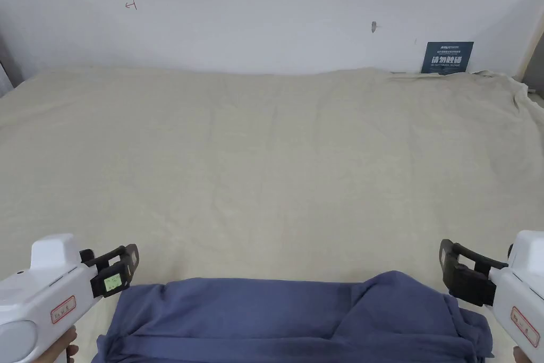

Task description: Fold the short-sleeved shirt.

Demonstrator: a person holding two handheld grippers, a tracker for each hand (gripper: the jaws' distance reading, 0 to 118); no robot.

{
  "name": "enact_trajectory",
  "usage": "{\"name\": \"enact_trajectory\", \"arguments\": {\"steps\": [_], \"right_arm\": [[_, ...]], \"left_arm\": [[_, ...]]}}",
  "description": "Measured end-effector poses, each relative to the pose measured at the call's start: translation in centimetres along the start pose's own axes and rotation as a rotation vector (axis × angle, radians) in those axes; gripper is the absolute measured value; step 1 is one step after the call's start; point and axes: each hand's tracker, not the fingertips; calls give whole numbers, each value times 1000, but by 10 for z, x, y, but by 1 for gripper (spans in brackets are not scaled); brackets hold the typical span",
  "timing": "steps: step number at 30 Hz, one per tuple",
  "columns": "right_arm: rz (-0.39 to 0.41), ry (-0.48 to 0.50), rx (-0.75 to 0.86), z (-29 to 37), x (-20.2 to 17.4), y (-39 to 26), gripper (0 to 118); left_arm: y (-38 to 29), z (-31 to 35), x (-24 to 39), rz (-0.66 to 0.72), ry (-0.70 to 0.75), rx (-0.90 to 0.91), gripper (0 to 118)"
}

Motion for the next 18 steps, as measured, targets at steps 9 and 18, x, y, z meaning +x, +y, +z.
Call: {"name": "enact_trajectory", "arguments": {"steps": [9, 18], "right_arm": [[17, -28, 53, 4, 7, -1, 0], [36, -25, 41, 3, 11, 1, 0]], "left_arm": [[-7, -9, 11, -31, -21, -49, 0], [-7, -29, -26, 35, -71, -246, 0]]}}
